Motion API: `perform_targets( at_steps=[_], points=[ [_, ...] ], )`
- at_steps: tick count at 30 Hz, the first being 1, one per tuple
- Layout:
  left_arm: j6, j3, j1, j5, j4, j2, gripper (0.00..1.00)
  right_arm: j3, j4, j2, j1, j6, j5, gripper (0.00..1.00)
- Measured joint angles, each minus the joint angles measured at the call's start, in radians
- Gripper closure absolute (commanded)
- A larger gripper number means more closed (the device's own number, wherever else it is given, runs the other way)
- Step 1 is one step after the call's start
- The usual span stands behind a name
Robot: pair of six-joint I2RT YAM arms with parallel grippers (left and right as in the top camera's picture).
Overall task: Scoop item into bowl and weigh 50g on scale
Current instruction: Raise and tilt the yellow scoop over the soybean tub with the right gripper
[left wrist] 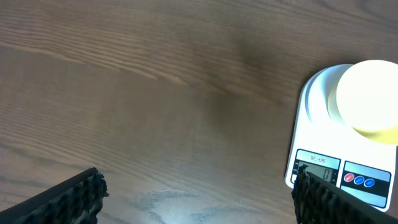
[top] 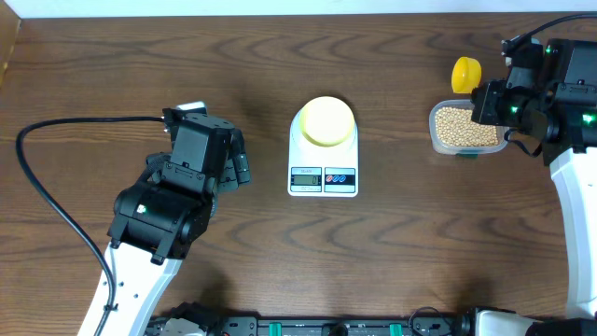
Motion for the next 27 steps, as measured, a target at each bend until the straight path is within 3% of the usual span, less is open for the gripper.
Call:
perform_targets(
  at_steps=[16, 27],
  points=[
    [0.000, 0.000, 0.000, 0.000, 0.000, 0.000, 0.02, 0.000, 0.128, 0.000, -0.003, 0.028, -0.026, 0.99],
    [0.000, 0.000, 0.000, 0.000, 0.000, 0.000, 0.02, 0.000, 0.131, 0.000, -0.003, 0.100, -0.274, 0.99]
  ],
)
